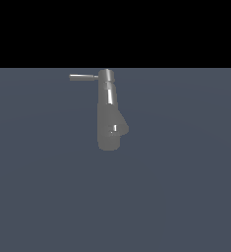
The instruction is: Turn on the faucet by rotating a designated handle.
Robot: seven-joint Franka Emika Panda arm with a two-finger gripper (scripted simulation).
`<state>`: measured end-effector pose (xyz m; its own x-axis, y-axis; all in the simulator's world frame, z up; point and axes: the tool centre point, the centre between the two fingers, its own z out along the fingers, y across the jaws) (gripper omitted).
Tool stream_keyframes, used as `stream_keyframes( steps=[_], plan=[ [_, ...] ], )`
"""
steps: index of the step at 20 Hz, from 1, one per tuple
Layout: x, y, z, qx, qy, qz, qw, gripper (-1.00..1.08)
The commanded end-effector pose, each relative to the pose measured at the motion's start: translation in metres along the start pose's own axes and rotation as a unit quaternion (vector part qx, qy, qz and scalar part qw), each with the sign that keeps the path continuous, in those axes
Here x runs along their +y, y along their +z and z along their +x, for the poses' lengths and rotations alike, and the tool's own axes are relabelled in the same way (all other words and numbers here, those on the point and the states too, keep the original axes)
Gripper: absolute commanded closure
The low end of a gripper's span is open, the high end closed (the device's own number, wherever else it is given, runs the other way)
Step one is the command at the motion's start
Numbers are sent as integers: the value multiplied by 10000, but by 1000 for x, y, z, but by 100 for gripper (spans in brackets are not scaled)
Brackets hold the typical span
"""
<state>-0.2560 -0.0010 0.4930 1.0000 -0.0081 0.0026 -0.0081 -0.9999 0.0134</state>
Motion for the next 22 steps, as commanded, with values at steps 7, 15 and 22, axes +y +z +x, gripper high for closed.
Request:
stream_keyframes(
  steps=[7, 15, 22],
  plan=[
    [-1, 0, 6, -6, 92, 35, 10000, 108],
    [-8, 0, 33, -45, 513, 176, 9985, 108],
    [-19, 5, 74, -134, 1181, 347, 9923, 108]
  ],
)
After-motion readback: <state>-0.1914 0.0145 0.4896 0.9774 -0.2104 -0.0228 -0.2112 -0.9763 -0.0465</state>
